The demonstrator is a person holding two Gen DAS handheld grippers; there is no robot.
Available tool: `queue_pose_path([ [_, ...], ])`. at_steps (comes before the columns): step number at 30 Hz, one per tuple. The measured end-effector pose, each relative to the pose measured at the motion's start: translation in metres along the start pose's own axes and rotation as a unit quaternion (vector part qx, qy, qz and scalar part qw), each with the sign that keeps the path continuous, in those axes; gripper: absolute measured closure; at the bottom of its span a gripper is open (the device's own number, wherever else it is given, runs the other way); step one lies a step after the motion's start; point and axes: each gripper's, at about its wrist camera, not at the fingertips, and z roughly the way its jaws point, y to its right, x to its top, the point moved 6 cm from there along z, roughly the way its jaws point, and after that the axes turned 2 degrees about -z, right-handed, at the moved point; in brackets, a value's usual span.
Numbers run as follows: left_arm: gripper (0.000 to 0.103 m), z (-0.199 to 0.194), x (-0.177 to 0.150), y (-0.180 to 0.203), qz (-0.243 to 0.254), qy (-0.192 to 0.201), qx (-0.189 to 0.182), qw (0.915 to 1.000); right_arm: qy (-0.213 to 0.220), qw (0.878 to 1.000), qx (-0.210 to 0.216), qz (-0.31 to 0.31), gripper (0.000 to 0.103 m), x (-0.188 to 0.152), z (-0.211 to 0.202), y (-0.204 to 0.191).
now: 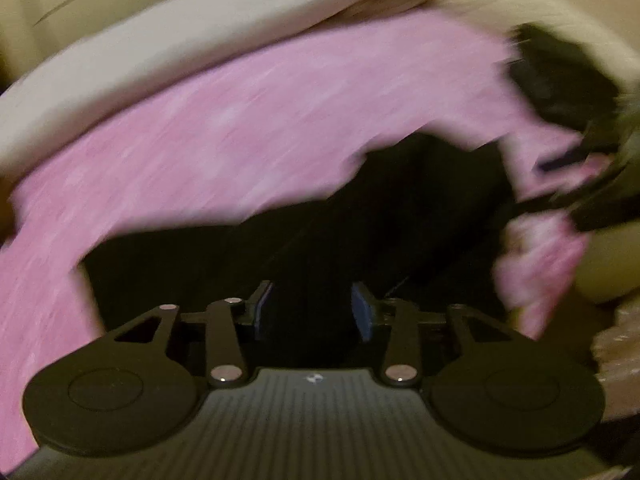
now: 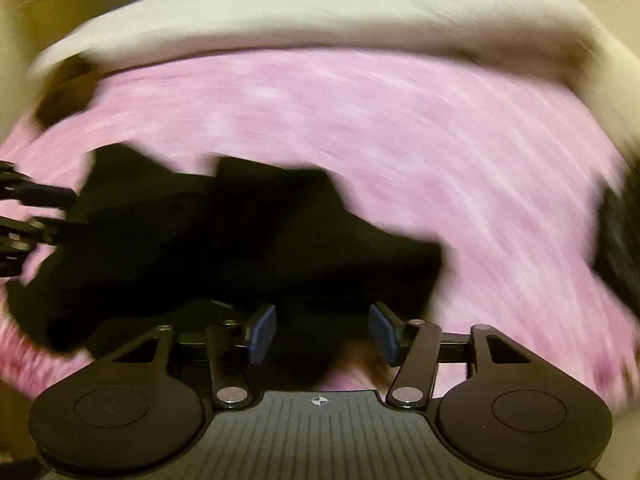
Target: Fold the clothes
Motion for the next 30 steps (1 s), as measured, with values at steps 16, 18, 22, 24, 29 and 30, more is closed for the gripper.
queue_pose_path([
  [16,0.046,0.040,-0.123,-0.125,-0.035,-0.067,0.034,0.9965,-0.027,0.853,0.106,-0.510,0.074,0.040,0.168,-0.247],
  [18,0.046,0.043,-0.120,-0.126,-0.027,-0.061,0.025,0.9974,-0.026,0.875,0.113,-0.470,0.092,0.054,0.159,-0.241],
  [22,0.046,0.048,-0.112,-0.125,-0.010,-0.048,0.010,0.9988,0.025,0.938,0.090,-0.332,0.095,0.124,0.121,-0.194],
  [24,0.046,0.050,-0.096,-0.122,0.001,-0.038,0.008,0.9993,0.055,0.958,0.066,-0.272,0.095,0.161,0.104,-0.166],
  [29,0.046,0.056,-0.059,-0.116,0.012,-0.016,0.016,0.9997,0.128,0.977,0.005,-0.170,0.095,0.238,0.078,-0.084],
  [30,0.046,0.057,-0.053,-0.113,0.013,-0.013,0.021,0.9996,0.135,0.979,0.002,-0.155,0.095,0.248,0.077,-0.070],
])
